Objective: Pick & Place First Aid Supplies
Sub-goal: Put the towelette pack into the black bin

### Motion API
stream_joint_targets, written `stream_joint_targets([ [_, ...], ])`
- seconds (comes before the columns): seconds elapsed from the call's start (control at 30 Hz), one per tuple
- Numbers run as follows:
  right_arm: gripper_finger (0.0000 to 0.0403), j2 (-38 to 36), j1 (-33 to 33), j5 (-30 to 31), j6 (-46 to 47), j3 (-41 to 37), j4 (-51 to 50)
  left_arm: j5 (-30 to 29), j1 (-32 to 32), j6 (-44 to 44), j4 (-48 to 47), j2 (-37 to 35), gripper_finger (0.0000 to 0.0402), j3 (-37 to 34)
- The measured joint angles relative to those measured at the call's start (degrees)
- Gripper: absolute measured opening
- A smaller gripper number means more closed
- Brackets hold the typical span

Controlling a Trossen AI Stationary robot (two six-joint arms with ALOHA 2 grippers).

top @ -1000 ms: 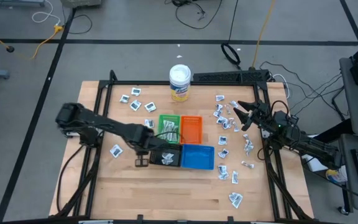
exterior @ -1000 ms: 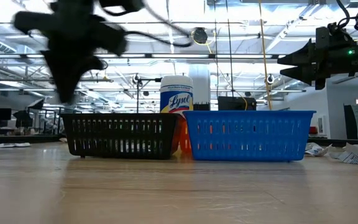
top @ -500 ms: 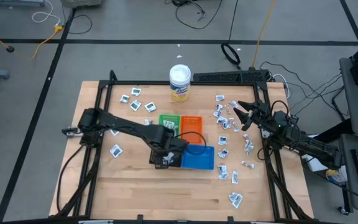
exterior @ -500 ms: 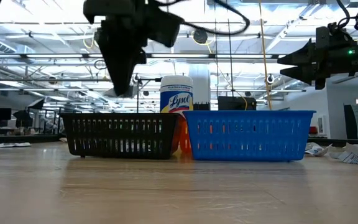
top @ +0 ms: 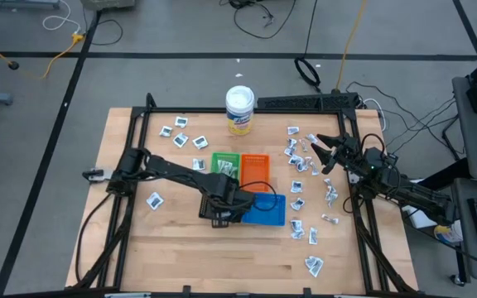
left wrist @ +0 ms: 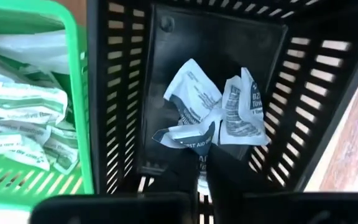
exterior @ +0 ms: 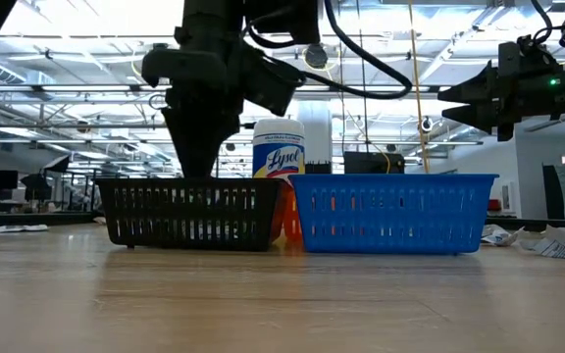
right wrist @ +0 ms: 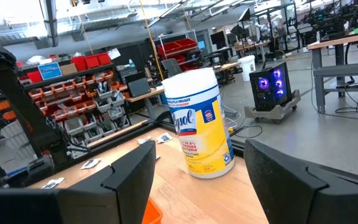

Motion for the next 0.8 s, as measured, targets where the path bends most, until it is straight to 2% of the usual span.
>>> stream_joint_targets([
  [0.13, 0.0242, 0.0, 0.0, 0.0, 0.0, 0.0, 0.0, -1.9, 0.0, -0.2, 0.1, 0.0, 0.0092, 0.0],
  [0.33, 0.0242, 0.0, 0.0, 0.0, 0.0, 0.0, 0.0, -1.5, 0.0, -0.1, 0.2, 0.0, 0.0198, 0.0],
  [0.43, 0.0242, 0.0, 0.0, 0.0, 0.0, 0.0, 0.0, -0.9, 0.0, -0.9, -0.6, -0.3, 0.0238, 0.0],
  [0.57, 0.0242, 0.0, 0.0, 0.0, 0.0, 0.0, 0.0, -0.8, 0.8, -5.5, -2.7, -2.1, 0.0266, 0.0],
  [0.8, 0.0242, 0.0, 0.0, 0.0, 0.0, 0.0, 0.0, 0.3, 3.5, -19.9, -3.6, -4.3, 0.0273, 0.0],
])
